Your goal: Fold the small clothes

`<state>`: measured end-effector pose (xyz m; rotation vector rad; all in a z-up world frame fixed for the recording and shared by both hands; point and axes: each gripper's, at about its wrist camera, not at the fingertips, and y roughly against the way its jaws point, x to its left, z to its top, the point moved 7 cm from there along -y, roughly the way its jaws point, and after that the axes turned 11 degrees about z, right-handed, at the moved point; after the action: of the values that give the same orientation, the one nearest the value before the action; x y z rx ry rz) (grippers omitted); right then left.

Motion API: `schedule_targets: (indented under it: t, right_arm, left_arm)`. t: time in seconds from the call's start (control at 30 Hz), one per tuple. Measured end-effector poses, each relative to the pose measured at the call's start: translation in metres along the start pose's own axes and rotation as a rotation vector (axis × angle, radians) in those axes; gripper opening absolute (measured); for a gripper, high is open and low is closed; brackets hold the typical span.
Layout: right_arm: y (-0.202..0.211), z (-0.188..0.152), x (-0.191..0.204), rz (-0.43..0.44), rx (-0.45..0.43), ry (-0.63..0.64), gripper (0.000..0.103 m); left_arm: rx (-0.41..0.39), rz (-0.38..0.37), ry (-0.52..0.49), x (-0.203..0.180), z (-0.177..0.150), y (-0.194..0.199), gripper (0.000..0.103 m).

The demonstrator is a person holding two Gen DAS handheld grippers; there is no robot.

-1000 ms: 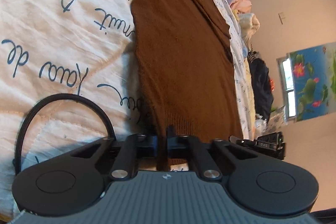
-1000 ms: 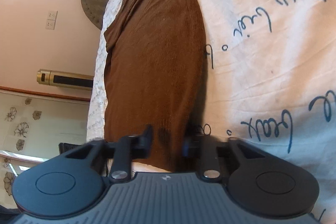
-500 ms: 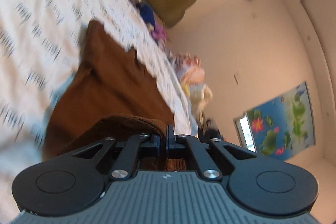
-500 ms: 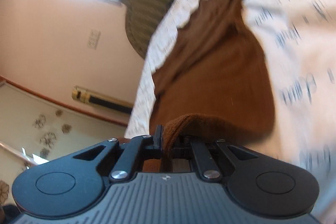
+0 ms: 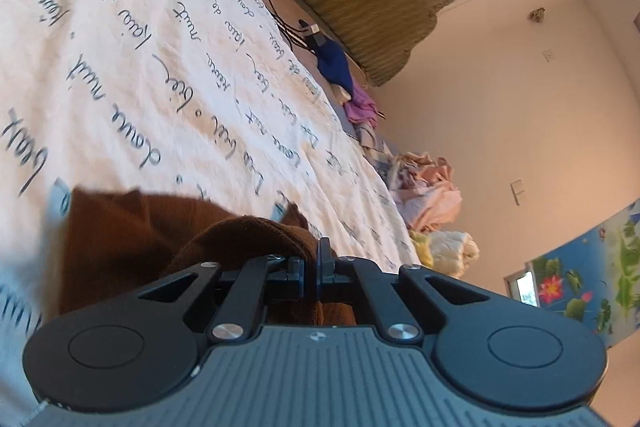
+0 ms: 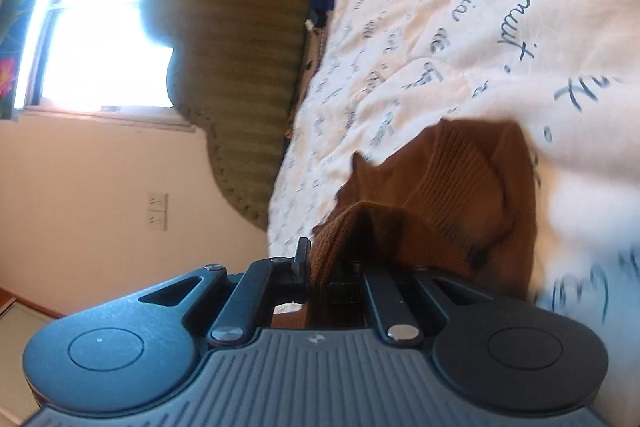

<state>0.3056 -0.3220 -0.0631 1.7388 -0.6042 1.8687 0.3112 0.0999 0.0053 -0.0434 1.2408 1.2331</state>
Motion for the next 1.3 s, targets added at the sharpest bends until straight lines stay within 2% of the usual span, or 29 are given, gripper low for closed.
schedule_targets:
  t: [0.07, 0.1, 0.13, 0.17, 0.2, 0.23, 0.27, 0.33, 0.43, 0.53, 0.6, 0.7, 0.8, 0.9, 1.03, 1.17, 1.27, 1.3]
  right_arm:
    - [-0.008, 0.01, -0.012, -0.003, -0.034, -0.018, 0.008]
    - [-0.008, 0.017, -0.018, -0.006, -0.068, -0.036, 0.009]
    - [-0.008, 0.024, -0.025, -0.015, -0.11, -0.057, 0.011]
    - [-0.007, 0.031, -0.032, -0.024, -0.141, -0.083, 0.025]
    - [-0.008, 0.037, -0.034, -0.023, -0.159, -0.1, 0.032]
    - [-0.007, 0.042, -0.033, -0.011, -0.175, -0.109, 0.044]
    - [-0.006, 0.045, -0.027, 0.004, -0.18, -0.103, 0.064]
    - [-0.003, 0.046, -0.006, 0.027, -0.175, -0.045, 0.087]
    - [0.011, 0.032, 0.031, 0.013, -0.147, 0.106, 0.088]
    - [0.038, -0.004, 0.048, -0.02, -0.127, 0.214, 0.088]
    - [0.06, -0.036, 0.047, -0.09, -0.107, 0.277, 0.088]
    - [0.1, -0.078, 0.031, -0.239, -0.107, 0.358, 0.088]
    - [0.131, -0.116, 0.013, -0.293, -0.129, 0.346, 0.088]
    - [0.142, -0.14, 0.002, -0.282, -0.12, 0.321, 0.088]
    - [0.134, -0.14, 0.002, -0.278, -0.145, 0.323, 0.088]
    - [0.112, -0.132, 0.005, -0.225, -0.185, 0.271, 0.088]
    - [0.093, -0.124, -0.001, -0.241, -0.198, 0.258, 0.088]
    - [0.087, -0.122, -0.001, -0.242, -0.203, 0.265, 0.088]
  left_arm:
    - [-0.016, 0.031, -0.01, 0.003, 0.01, -0.015, 0.003]
    - [-0.021, 0.069, -0.016, 0.006, 0.013, -0.023, 0.007]
    - [-0.016, 0.101, -0.012, 0.009, 0.016, -0.03, 0.029]
    - [0.004, 0.114, -0.004, 0.011, 0.02, -0.035, 0.05]
    - [0.002, 0.11, 0.012, 0.012, 0.025, -0.035, 0.082]
    - [-0.043, 0.092, 0.027, 0.012, 0.029, -0.026, 0.09]
    - [-0.091, 0.084, 0.024, 0.009, 0.033, -0.016, 0.089]
    - [-0.133, 0.077, 0.007, 0.004, 0.038, 0.006, 0.087]
    - [-0.222, 0.1, -0.047, -0.003, 0.029, 0.049, 0.086]
    - [-0.324, 0.137, -0.117, -0.003, -0.001, 0.102, 0.089]
    - [-0.341, 0.158, -0.139, 0.006, -0.025, 0.129, 0.089]
    - [-0.32, 0.171, -0.111, 0.031, -0.066, 0.163, 0.089]
    - [-0.301, 0.206, -0.079, 0.059, -0.104, 0.187, 0.089]
    - [-0.254, 0.245, -0.042, 0.085, -0.127, 0.191, 0.089]
    - [-0.214, 0.22, 0.093, 0.109, -0.131, 0.178, 0.091]
    - [-0.207, 0.165, 0.159, 0.103, -0.12, 0.163, 0.095]
    - [-0.173, 0.135, 0.181, 0.094, -0.114, 0.148, 0.093]
    - [-0.168, 0.138, 0.179, 0.091, -0.112, 0.144, 0.089]
